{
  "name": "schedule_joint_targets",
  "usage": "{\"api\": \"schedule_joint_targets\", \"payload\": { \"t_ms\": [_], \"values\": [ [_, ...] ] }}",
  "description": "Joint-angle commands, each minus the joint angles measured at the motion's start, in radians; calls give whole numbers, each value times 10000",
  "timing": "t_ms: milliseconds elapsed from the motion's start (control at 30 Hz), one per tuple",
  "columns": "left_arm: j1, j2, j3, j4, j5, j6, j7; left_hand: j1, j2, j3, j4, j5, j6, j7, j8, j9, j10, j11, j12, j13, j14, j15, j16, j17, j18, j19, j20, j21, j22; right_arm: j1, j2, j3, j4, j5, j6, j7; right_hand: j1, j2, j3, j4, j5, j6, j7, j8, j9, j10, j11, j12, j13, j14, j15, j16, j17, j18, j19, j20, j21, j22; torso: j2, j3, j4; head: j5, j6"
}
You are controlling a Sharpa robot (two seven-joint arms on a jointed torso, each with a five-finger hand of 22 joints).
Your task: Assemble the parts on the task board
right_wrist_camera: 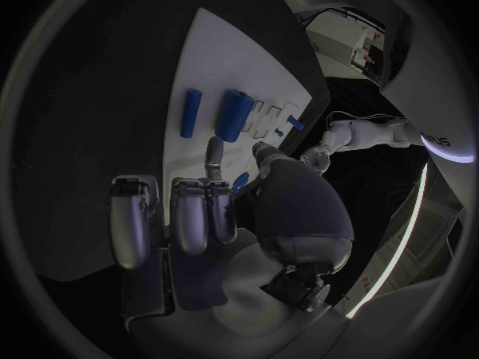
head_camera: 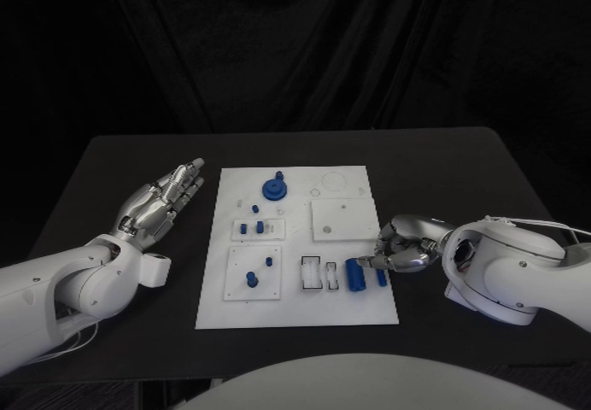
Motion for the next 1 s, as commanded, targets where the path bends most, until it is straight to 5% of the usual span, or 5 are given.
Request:
{"api": "schedule_joint_targets", "payload": {
  "t_ms": [33,100,233,633,1000],
  "values": [
    [53,9,3,59,46,-82,1304,7,49,96,-14,65,-15,153,-58,-7,-54,188,-57,-10,0,334,-36,-9,-165,-3,378,12,-23,-41,17,0,136,-281,-442,-429,-130,-32,-21,4,-105,-94,-3,-87,-19,1058,-1,25,2629,1040,-28,29,2630,-149,912,-47,54,2526,5,13,-21,-23,-2],
    [72,52,2,22,47,40,1206,238,35,227,-27,257,182,375,-17,17,-37,433,-26,-5,0,570,-36,-9,-48,6,737,15,-18,-67,76,-1,199,-302,-408,-580,-171,-28,-42,6,-311,-44,2,-126,-36,1058,6,25,2629,1040,-18,29,2630,-154,920,-37,81,2533,12,17,-10,-55,-2],
    [84,127,1,-36,47,179,1079,460,21,322,-19,457,171,491,-23,13,-60,595,-23,-6,0,767,-36,-9,25,16,983,19,-15,-153,177,-2,218,-464,-112,-1002,-285,-72,-103,13,-644,65,-6,-192,-65,1058,3,25,2629,1040,-20,29,2630,-153,917,-29,82,2531,6,2,-9,-69,-2],
    [89,209,1,-172,48,331,830,951,-21,521,-66,972,-29,514,-46,-2,-139,717,-55,-15,0,1012,-36,-9,279,2,1493,15,-38,-536,544,-8,148,-1755,-113,-1573,-584,-68,-250,0,-975,258,-9,-475,-213,1058,-4,25,2629,999,-27,-80,2433,-127,873,-30,-6,2497,11,22,-19,-75,-2],
    [80,390,1,-426,48,559,609,1539,-98,757,-176,1438,-99,605,-48,-5,-184,887,-59,-17,0,1125,-36,-9,339,23,1637,33,-16,-795,898,-9,-79,-1919,-398,-1605,-1028,-34,-441,18,-1325,591,-30,-830,-368,1058,-22,25,2629,972,-44,-156,2290,-105,834,-40,-78,2468,21,7,-13,-99,-2]
  ]
}}
